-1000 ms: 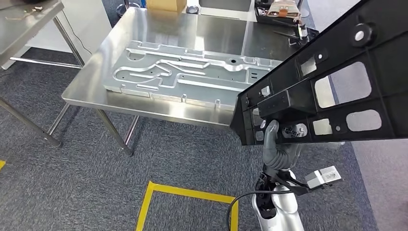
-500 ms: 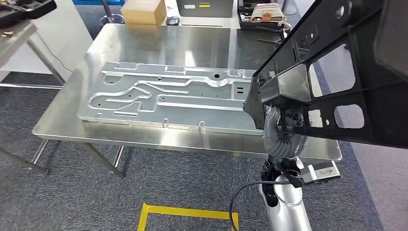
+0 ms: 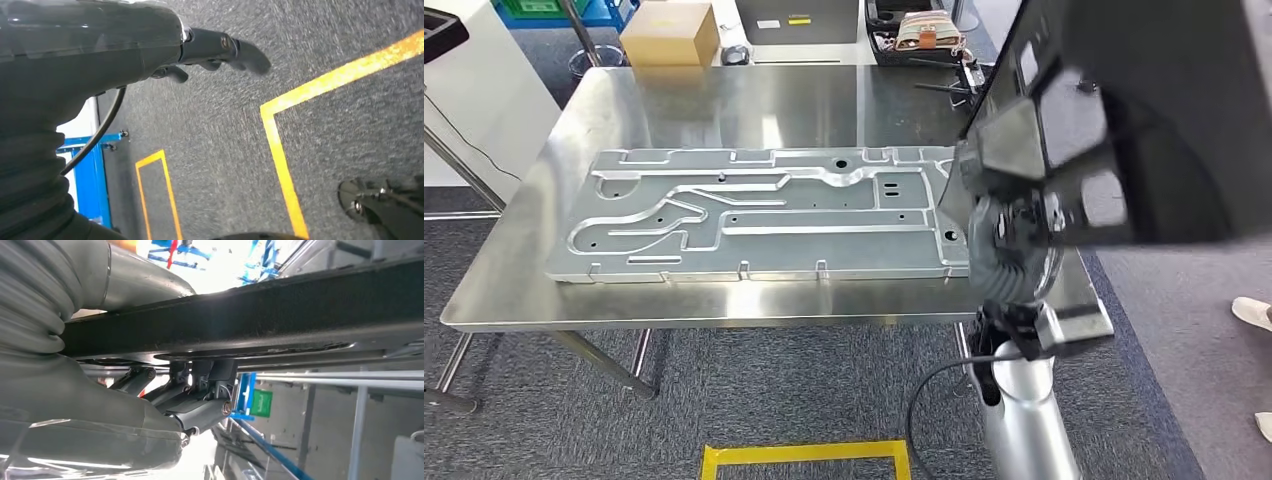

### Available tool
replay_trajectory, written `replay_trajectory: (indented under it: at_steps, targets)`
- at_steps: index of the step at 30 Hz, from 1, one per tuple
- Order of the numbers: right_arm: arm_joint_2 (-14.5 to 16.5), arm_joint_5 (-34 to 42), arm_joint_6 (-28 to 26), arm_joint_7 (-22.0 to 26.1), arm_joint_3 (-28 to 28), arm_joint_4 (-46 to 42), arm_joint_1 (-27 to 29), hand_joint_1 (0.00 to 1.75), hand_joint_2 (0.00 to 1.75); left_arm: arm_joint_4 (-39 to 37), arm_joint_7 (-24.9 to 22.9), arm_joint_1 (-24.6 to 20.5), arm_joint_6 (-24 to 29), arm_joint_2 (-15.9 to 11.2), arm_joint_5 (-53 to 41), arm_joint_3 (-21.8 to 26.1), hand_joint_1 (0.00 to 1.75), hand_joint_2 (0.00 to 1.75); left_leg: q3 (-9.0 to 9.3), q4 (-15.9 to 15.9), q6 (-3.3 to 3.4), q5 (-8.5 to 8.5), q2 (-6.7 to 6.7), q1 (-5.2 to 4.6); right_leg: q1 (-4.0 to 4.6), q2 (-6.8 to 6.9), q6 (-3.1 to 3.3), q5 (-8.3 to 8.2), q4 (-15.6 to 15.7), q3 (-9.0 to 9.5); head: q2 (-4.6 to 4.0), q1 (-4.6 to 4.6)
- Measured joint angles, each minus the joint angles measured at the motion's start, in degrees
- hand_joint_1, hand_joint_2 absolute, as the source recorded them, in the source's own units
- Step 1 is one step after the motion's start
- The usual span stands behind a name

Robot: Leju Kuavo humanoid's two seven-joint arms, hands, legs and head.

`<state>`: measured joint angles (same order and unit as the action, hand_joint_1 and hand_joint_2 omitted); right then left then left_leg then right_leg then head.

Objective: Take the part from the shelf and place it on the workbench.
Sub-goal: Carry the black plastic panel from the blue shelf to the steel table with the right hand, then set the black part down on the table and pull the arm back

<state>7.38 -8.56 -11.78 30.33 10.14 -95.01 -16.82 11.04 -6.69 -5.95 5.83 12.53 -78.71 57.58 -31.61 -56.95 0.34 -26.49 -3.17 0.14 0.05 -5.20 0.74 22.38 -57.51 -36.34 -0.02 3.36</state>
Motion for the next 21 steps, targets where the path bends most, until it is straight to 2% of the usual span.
replay_trajectory:
  at_steps: [5, 8, 12, 16, 21]
  targets:
    - [-3.5, -4.1, -0.3, -7.7, -0.1, 7.4, -10.2, 1.75, 1.75, 0.0, 0.0, -0.1, -0.2, 0.0, -0.9, 0.0, 0.00, 1.75, 0.00, -0.1, 0.34, 0.14, -0.04, -0.25, -0.25, 0.08, -0.49, -0.28, 0.2, 0.02, 0.00, 0.00]
    - [-6.0, -7.2, -0.1, -12.2, -0.3, 18.3, -18.5, 1.75, 1.75, 0.0, -0.1, -0.2, -0.2, 0.0, -1.6, -0.1, 0.00, 1.75, -0.05, -0.2, 0.49, 0.19, -0.07, -0.33, -0.33, 0.14, -0.72, -0.36, 0.2, 0.01, 0.00, -0.01]
    - [-8.5, -14.1, -1.2, -16.6, -0.3, 37.6, -30.0, 1.75, 1.75, 0.0, -0.5, -0.4, -0.7, -0.1, -2.4, -0.8, 0.00, 1.75, -0.14, -0.2, 0.59, 0.31, -0.19, -0.34, -0.46, 0.30, -0.85, -0.43, 0.2, -0.07, 0.00, 0.01]
    - [-8.9, -22.8, -3.3, -20.1, 0.6, 52.7, -38.7, 1.75, 1.75, 0.0, -0.8, -0.4, -0.4, -0.1, -2.5, -1.2, 0.00, 1.75, -0.18, -0.2, 0.54, 0.37, -0.19, -0.27, -0.46, 0.31, -0.86, -0.45, 0.2, -0.18, 0.00, 0.01]
    - [-8.5, -35.1, -8.1, -26.9, 5.1, 63.5, -43.5, 1.75, 1.75, 0.0, -1.0, -0.4, 0.1, -0.1, -2.7, -1.3, 0.00, 1.75, -0.17, -0.2, 0.50, 0.36, -0.22, -0.10, -0.32, 0.31, -0.81, -0.41, 0.2, -0.32, 0.00, 0.01]
